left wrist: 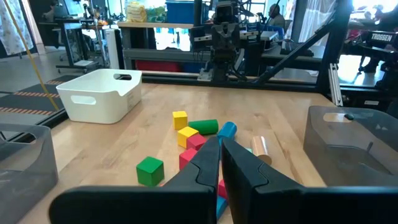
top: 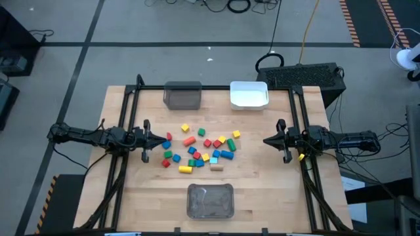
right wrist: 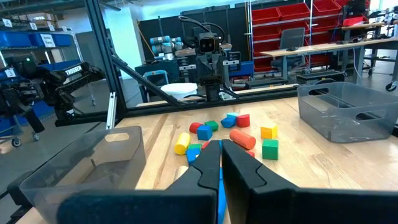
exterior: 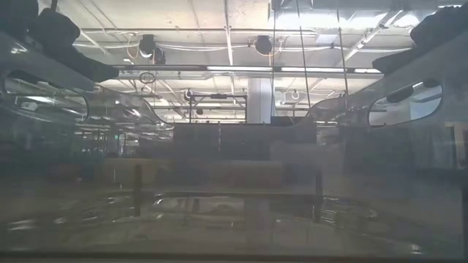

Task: Sort blocks by size

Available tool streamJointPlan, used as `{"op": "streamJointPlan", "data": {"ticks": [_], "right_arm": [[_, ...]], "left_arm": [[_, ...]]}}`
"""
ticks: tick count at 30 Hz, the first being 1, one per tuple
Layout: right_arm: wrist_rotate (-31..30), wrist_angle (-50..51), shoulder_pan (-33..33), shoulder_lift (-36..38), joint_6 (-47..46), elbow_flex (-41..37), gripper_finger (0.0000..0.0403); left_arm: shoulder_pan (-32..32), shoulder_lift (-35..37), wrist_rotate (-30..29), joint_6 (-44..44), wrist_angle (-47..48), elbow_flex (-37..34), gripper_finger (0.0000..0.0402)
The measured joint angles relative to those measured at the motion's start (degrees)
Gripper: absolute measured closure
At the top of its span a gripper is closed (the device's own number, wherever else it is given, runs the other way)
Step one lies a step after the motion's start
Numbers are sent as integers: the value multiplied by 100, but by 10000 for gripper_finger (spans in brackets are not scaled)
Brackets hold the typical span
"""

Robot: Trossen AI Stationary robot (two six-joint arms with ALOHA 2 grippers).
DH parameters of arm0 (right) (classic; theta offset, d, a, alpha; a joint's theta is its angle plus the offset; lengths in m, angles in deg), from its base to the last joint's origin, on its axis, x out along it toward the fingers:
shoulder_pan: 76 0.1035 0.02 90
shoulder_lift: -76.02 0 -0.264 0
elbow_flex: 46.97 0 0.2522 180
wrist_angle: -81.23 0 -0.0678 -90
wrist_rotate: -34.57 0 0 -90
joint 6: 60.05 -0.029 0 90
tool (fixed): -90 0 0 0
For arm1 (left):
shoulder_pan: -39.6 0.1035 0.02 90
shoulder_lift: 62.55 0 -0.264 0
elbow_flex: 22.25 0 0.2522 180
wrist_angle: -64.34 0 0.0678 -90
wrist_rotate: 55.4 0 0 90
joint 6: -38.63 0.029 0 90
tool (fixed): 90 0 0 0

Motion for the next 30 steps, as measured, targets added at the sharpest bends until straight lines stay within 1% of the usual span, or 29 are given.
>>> {"op": "streamJointPlan", "data": {"ticks": [2,5,7,14,20,25,30], "right_arm": [[-2,1,-1,1,49,-1,403],[-2,-1,0,2,574,-1,403],[-2,-1,0,0,690,-1,403],[-2,-7,-1,1,693,1,403],[-4,-9,-1,0,452,0,403],[-418,-43,-11,0,917,1,403],[-582,-101,-13,0,1226,1,403]], "left_arm": [[1,1,-2,0,0,1,379],[1,0,0,0,0,-1,379],[0,1,-1,0,0,-1,379],[0,2,-1,0,0,0,379],[1,2,-2,2,0,-1,379],[-1,1,-12,2,0,-1,379],[-1,0,-77,2,-9,-1,379]]}}
